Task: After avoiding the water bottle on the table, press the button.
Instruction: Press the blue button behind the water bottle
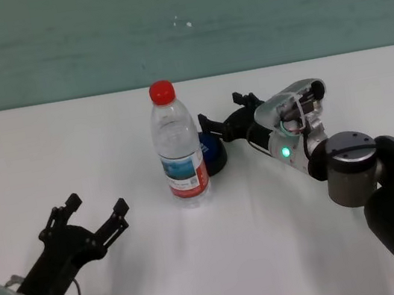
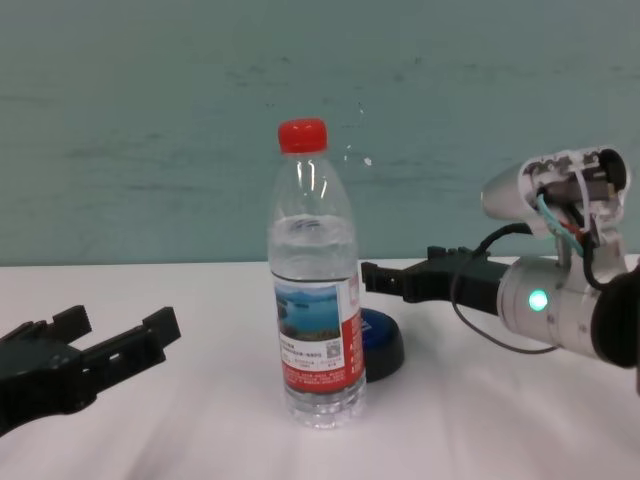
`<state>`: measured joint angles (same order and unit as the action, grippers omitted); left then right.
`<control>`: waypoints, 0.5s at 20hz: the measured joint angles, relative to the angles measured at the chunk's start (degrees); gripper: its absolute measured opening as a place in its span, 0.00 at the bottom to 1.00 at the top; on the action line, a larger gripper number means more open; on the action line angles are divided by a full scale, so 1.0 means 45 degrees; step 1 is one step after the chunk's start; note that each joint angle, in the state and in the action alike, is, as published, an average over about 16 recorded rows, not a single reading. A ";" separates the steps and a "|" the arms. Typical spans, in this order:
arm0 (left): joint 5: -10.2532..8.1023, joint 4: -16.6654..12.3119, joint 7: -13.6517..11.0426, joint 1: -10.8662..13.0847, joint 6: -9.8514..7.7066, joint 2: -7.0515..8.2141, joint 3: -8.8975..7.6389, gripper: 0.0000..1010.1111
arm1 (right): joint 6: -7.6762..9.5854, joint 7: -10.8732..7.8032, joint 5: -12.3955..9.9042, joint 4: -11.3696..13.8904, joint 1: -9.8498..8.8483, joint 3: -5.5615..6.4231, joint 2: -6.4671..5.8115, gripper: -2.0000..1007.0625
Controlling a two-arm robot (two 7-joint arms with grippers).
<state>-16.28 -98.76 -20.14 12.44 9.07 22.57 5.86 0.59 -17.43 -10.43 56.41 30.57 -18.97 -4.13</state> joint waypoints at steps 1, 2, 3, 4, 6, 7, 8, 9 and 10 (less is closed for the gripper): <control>0.0000 0.0000 0.0000 0.0000 0.0000 0.0000 0.0000 1.00 | -0.0004 -0.0009 0.0002 -0.0060 0.0025 -0.0004 0.0011 1.00; 0.0000 0.0000 0.0000 0.0000 0.0000 0.0000 0.0000 1.00 | -0.0008 -0.0017 0.0003 -0.0119 0.0050 -0.0007 0.0021 1.00; 0.0000 0.0000 0.0000 0.0000 0.0000 0.0000 0.0000 1.00 | -0.0012 -0.0024 0.0004 -0.0173 0.0071 -0.0009 0.0030 1.00; 0.0000 0.0000 0.0000 0.0000 0.0000 0.0000 0.0000 1.00 | -0.0014 -0.0032 0.0004 -0.0220 0.0089 -0.0011 0.0038 1.00; 0.0000 0.0000 0.0000 0.0000 0.0000 0.0000 0.0000 1.00 | -0.0018 -0.0047 0.0005 -0.0309 0.0121 -0.0013 0.0050 1.00; 0.0000 0.0000 0.0000 0.0000 0.0000 0.0000 0.0000 1.00 | -0.0020 -0.0055 0.0005 -0.0353 0.0137 -0.0013 0.0056 1.00; 0.0000 0.0000 0.0000 0.0000 0.0000 0.0000 0.0000 1.00 | -0.0023 -0.0061 0.0005 -0.0391 0.0150 -0.0013 0.0062 1.00; 0.0000 0.0000 0.0000 0.0000 0.0000 0.0000 0.0000 1.00 | -0.0025 -0.0067 0.0005 -0.0425 0.0163 -0.0013 0.0067 1.00; 0.0000 0.0000 0.0000 0.0000 0.0000 0.0000 0.0000 1.00 | -0.0027 -0.0074 0.0005 -0.0459 0.0174 -0.0014 0.0072 1.00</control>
<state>-16.28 -98.76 -20.14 12.44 9.07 22.57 5.86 0.47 -17.76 -10.40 54.34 31.36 -19.03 -3.81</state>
